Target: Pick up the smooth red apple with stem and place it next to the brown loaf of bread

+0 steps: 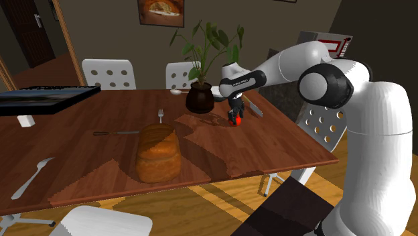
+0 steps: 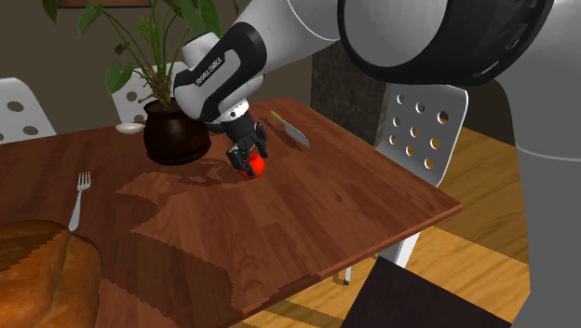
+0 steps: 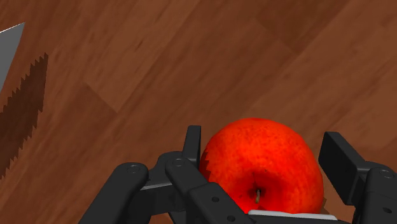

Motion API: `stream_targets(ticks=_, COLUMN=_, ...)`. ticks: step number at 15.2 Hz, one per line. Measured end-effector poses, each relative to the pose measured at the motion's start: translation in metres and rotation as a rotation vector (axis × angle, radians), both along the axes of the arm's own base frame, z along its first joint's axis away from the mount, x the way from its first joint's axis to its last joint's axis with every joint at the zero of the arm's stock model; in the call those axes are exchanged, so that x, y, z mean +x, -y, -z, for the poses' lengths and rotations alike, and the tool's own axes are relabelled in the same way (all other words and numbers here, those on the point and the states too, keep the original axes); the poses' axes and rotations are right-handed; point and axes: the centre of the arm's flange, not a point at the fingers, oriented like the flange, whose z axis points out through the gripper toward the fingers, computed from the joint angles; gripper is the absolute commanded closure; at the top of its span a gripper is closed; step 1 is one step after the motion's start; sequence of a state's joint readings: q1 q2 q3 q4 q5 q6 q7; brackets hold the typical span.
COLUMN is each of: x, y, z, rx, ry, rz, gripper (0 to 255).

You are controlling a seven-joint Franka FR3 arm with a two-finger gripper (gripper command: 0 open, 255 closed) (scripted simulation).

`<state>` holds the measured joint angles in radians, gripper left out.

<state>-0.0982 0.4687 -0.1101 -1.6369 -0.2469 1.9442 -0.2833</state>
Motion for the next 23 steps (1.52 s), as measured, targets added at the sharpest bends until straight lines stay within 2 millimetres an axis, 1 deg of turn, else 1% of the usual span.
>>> stream_targets(ticks=4, x=0.000, y=0.000, z=0.000, rx=0.000, ry=0.000, rz=0.000, gripper=255)
stream_targets(ticks=6, x=0.000, y=0.000, z=-0.005, rx=0.000, ry=-0.001, rz=0.000, gripper=255)
stream_targets(ticks=23, x=-0.001, y=0.000, z=-0.093, rx=0.000, ry=0.000, rz=0.000, gripper=255)
